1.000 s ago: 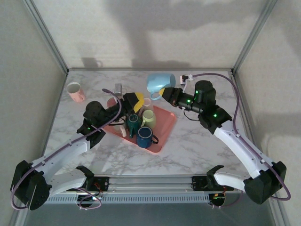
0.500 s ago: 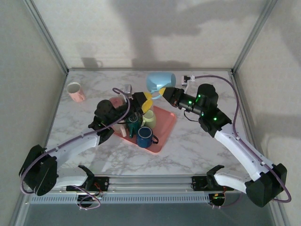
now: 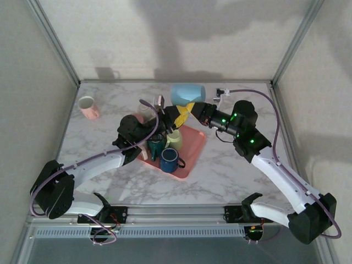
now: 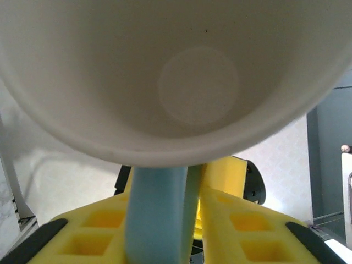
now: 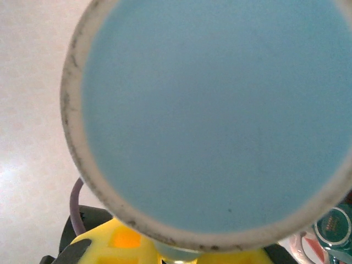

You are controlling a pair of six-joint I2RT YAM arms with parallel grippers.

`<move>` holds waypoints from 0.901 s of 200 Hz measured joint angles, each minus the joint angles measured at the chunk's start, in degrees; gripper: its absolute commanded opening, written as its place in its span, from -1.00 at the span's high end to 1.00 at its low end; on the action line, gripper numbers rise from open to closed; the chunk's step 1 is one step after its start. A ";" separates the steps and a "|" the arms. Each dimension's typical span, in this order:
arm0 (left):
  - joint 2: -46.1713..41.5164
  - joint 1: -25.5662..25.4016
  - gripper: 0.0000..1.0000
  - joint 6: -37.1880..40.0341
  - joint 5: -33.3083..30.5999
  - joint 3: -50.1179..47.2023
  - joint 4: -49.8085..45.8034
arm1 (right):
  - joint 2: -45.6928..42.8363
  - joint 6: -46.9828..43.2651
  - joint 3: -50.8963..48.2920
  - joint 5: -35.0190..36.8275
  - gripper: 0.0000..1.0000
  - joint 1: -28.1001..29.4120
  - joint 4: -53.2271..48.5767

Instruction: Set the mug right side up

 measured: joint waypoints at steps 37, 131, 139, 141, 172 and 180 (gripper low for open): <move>-0.33 -0.11 0.85 -0.15 -0.46 -0.42 1.20 | -0.48 0.87 -0.61 -0.13 1.00 0.00 1.16; -4.61 -0.74 1.00 8.41 -2.60 -0.92 -4.81 | -3.93 -3.67 -0.79 0.59 0.07 -0.02 -3.63; -5.09 -0.68 1.00 9.60 -3.10 -0.92 -5.42 | -4.13 -4.22 -0.76 0.57 0.04 -0.02 -4.04; -5.20 -0.68 1.00 9.92 -3.21 -0.92 -5.51 | -4.13 -4.50 -0.72 0.55 0.03 -0.02 -4.13; -7.15 -0.68 1.00 14.23 -3.52 -1.20 -6.40 | -4.15 -6.56 -0.20 0.55 -0.04 -0.02 -6.27; -7.58 -0.68 1.00 15.37 -3.65 -1.20 -6.60 | -4.15 -7.08 0.02 0.55 -0.05 -0.02 -7.04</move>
